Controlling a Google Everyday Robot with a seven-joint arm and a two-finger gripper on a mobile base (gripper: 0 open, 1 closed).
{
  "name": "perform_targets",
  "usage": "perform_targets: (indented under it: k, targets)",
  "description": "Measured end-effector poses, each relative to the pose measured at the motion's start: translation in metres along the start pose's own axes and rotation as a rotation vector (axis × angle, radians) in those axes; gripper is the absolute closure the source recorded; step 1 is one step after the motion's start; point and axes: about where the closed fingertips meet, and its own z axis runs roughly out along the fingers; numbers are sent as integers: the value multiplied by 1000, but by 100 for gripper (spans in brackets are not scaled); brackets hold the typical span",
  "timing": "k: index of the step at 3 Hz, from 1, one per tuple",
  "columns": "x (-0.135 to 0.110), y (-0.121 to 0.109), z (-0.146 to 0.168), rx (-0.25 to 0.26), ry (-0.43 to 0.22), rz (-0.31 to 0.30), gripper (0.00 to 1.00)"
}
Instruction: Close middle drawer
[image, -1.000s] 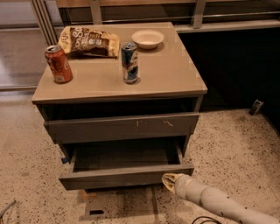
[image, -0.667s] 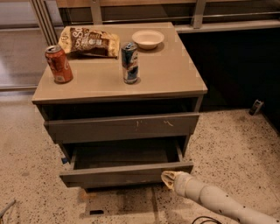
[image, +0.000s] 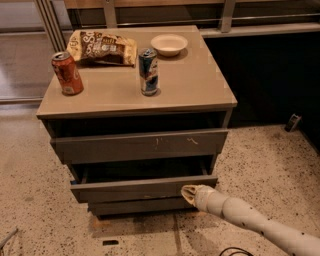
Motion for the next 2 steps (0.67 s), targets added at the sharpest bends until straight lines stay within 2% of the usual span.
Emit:
perform_targets:
  k: [2]
  targets:
    - [4,-21,24,-37,21,-13,100]
